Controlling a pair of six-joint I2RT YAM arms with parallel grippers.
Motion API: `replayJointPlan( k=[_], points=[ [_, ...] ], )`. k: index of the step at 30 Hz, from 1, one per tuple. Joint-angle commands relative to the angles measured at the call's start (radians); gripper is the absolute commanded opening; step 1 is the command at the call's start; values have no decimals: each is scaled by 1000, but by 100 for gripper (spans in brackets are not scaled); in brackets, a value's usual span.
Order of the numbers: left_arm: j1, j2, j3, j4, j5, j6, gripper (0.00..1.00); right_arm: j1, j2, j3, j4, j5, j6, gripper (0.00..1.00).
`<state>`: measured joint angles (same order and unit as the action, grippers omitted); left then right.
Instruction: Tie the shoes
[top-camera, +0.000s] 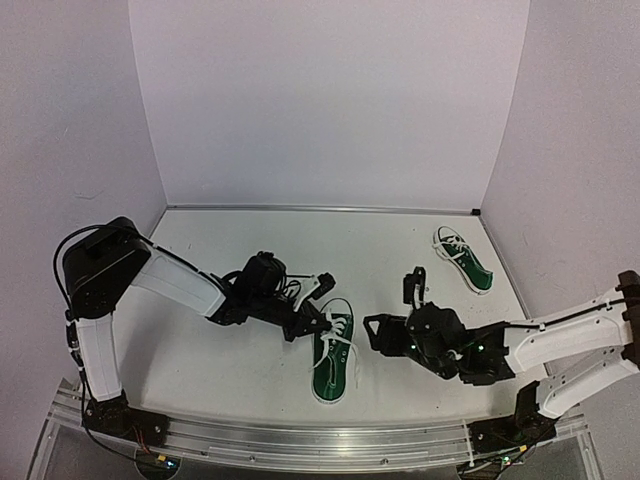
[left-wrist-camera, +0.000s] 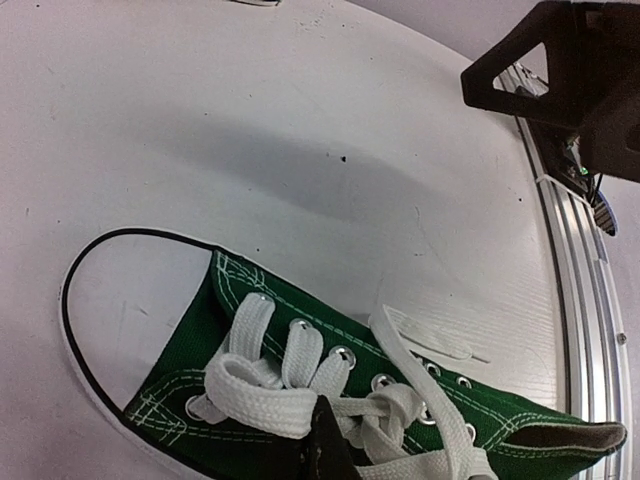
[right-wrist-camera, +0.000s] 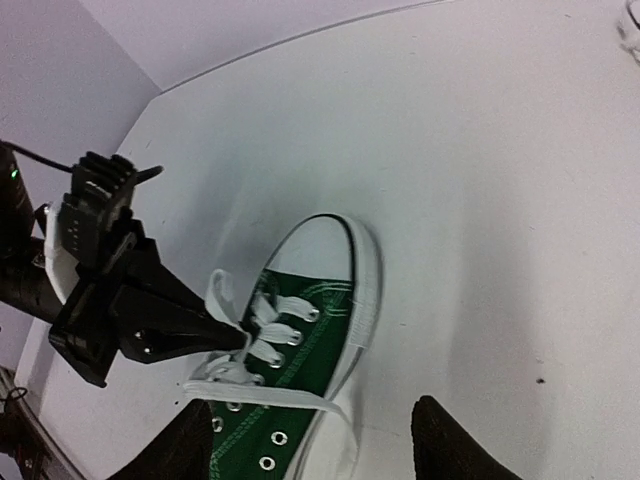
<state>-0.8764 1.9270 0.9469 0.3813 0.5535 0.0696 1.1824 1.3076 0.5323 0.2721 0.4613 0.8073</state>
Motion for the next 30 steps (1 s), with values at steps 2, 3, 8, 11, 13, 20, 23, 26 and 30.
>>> replayJointPlan(
  k=[2,3,8,11,13,20,23,26,30],
  points=[
    [4,-99,-59,93,-37,59,0,-1,138,149,-64,-233,-221,60],
    [4,-107,-65,98,-40,59,0,-1,152,159,-64,-244,-230,59],
    [4,-116,-97,146,-20,3,0,-24,178,191,-63,-264,-262,55],
    [4,-131,-155,246,-13,-22,0,-59,153,178,-63,-280,-267,53],
    [3,-141,-189,296,-14,-25,1,-82,135,167,-64,-311,-280,51],
    [2,-155,-251,448,8,-19,1,-129,151,206,-100,-424,-393,44],
    [2,-145,-238,474,19,-12,0,-144,154,230,-120,-448,-431,40],
    [2,-132,-218,481,30,-6,0,-168,140,233,-129,-479,-459,40],
    [2,-117,-196,477,56,10,0,-215,123,220,-133,-524,-465,39]
  ],
)
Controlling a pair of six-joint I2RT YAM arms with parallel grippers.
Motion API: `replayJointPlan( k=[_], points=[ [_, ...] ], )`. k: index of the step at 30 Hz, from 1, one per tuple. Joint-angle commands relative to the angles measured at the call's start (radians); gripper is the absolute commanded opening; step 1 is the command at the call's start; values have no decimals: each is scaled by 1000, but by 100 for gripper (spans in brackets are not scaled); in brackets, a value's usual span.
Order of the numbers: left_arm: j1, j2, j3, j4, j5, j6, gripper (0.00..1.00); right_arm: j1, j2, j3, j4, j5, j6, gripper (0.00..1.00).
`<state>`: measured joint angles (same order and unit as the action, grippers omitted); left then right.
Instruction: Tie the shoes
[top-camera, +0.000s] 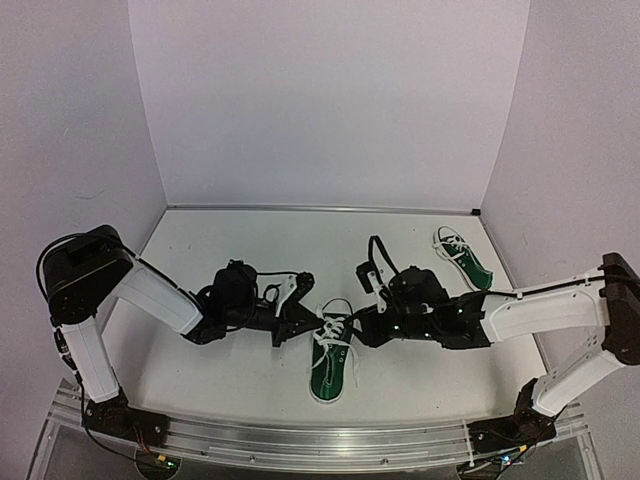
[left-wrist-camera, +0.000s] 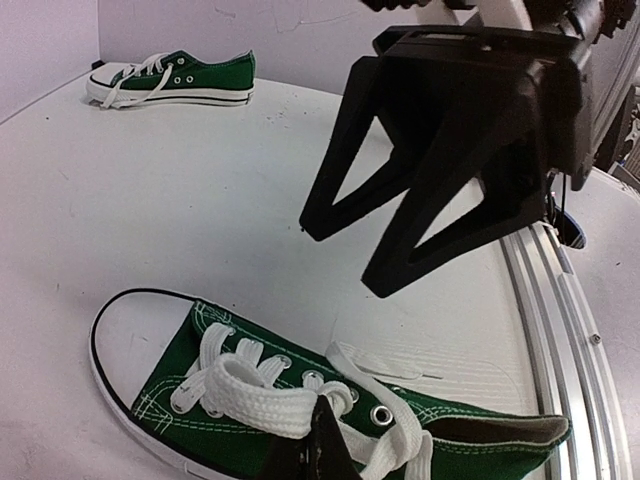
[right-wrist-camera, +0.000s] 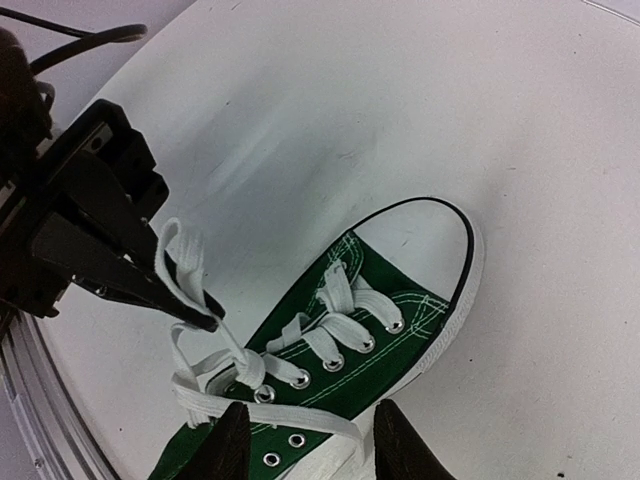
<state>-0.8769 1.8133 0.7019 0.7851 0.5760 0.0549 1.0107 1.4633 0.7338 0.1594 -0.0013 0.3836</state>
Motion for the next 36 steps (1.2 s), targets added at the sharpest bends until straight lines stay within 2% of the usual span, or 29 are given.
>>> replayJointPlan(
  k=[1,9,13,21,36],
  points=[
    [3,-2,47,81,43,30,0,-57,-32,16,-20,-82,-41,38],
    [2,-2,33,74,63,99,0,-91,52,51,-1,-271,-20,33],
    [2,0,27,95,38,67,0,-91,107,65,47,-337,15,34],
    [2,30,-6,221,-38,-124,6,-90,135,48,85,-343,52,36],
    [4,56,-43,272,-71,-210,5,-90,149,57,100,-358,51,37]
  ],
)
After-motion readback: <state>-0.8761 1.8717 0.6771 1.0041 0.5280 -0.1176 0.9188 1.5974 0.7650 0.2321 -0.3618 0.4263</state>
